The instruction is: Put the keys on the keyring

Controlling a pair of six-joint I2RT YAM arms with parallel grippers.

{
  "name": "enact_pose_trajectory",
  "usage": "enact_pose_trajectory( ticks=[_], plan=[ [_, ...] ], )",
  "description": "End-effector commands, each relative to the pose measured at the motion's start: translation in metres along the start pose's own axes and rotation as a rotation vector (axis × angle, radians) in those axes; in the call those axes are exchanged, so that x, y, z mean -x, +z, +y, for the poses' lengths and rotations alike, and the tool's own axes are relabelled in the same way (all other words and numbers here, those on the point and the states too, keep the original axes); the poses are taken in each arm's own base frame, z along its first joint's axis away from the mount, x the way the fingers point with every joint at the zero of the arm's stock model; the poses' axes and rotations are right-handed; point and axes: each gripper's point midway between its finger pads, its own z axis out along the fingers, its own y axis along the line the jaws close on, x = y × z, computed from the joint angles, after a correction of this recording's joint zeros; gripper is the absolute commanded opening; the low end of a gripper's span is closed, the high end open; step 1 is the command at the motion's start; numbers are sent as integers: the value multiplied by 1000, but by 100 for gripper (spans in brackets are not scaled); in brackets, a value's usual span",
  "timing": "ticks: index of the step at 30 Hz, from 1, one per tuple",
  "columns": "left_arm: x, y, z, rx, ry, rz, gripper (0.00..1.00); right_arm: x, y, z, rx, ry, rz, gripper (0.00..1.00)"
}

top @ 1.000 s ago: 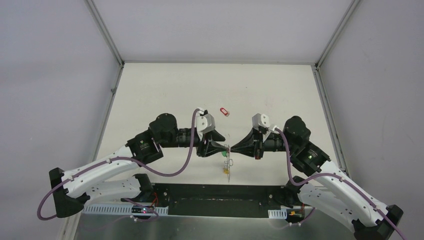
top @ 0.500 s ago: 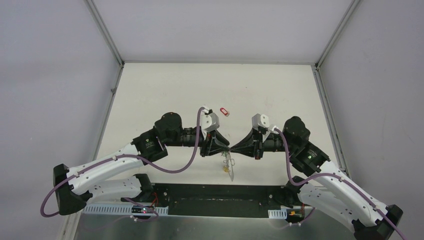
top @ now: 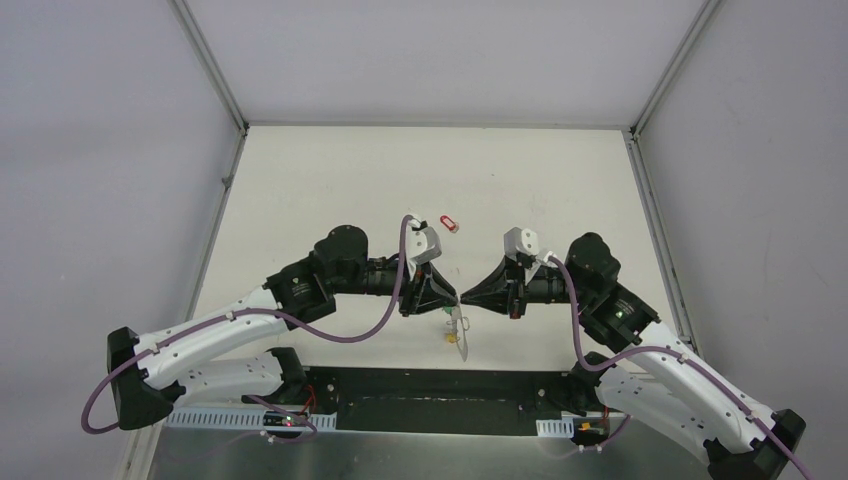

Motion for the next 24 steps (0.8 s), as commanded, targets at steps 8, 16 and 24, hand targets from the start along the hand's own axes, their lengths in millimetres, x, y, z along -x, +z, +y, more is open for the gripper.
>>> enact_pose_trajectory(
  ticks=[8,16,24],
  plan=[
    [-3,3,2,12,-7,10,0,23,0,1,0,-73,-73,0],
    [10,-10,5,76,7,-5,0,24,-1,-3,-30,-77,-81,13],
    [8,-25,8,132,34,170,0,31,-2,-4,-44,-60,-97,60]
  ],
)
